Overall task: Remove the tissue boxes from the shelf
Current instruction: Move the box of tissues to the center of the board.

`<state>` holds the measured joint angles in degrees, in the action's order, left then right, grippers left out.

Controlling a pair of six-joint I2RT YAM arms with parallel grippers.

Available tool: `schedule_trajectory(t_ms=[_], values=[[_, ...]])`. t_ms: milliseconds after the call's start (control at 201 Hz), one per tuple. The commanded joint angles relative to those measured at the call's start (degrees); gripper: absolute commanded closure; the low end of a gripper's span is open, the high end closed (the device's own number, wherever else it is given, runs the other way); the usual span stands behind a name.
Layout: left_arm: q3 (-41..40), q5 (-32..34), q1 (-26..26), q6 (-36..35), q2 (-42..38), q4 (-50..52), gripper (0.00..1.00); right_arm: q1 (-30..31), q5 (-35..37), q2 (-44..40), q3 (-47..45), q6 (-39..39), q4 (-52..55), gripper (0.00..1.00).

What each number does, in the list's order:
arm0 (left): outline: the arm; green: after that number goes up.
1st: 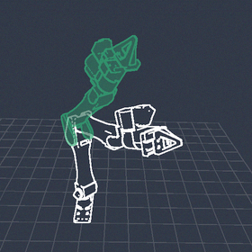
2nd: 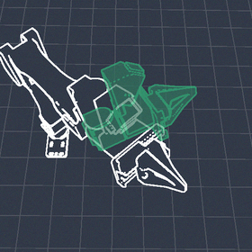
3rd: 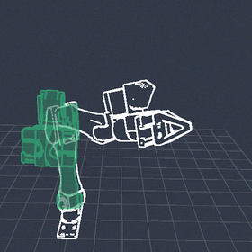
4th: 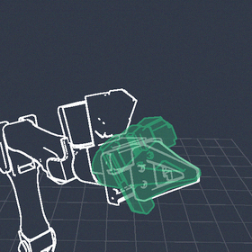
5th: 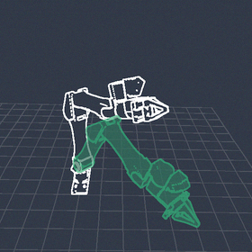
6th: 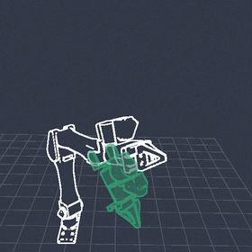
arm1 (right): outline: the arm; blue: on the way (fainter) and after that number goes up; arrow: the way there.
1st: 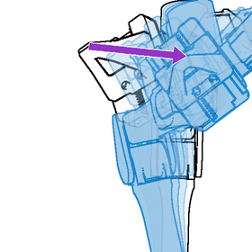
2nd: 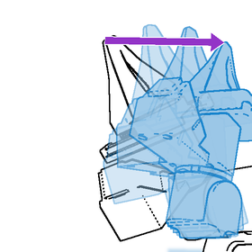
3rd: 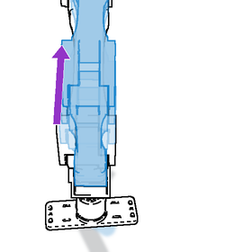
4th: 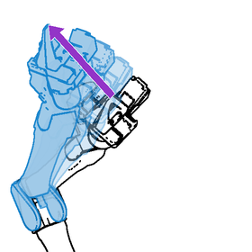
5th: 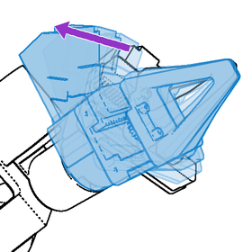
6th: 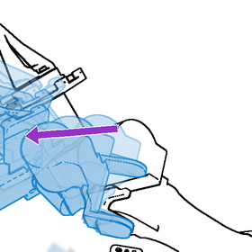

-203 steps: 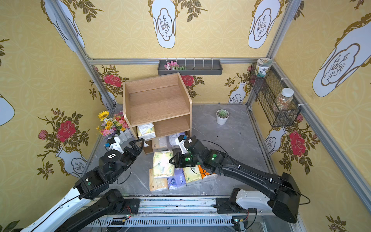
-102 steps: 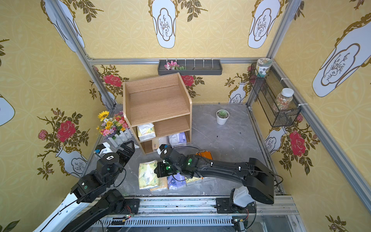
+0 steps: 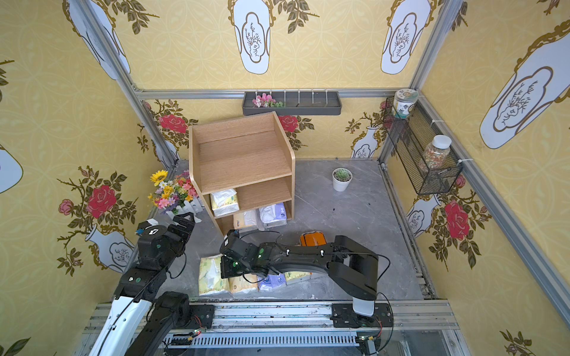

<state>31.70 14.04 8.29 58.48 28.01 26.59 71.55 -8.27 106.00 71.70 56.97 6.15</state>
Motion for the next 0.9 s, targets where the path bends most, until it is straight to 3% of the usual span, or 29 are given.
schedule_trajectory(t_ms=[0, 344, 892], values=[[-0.3, -2.5, -0.4, -0.8, -0.7, -1.7, 0.01, 0.0, 1.4, 2.7, 2.4, 1.6, -0.4, 1.0], [-0.6, -2.8, -0.4, -1.0, -1.0, -1.0, 0.01, -0.9, 1.9, 6.8, 4.8, 1.6, 4.7, 1.0], [-3.4, -4.4, -0.4, 0.9, -1.0, -2.9, 0.01, -2.4, 4.9, 0.3, -1.6, 2.1, 9.2, 1.0]])
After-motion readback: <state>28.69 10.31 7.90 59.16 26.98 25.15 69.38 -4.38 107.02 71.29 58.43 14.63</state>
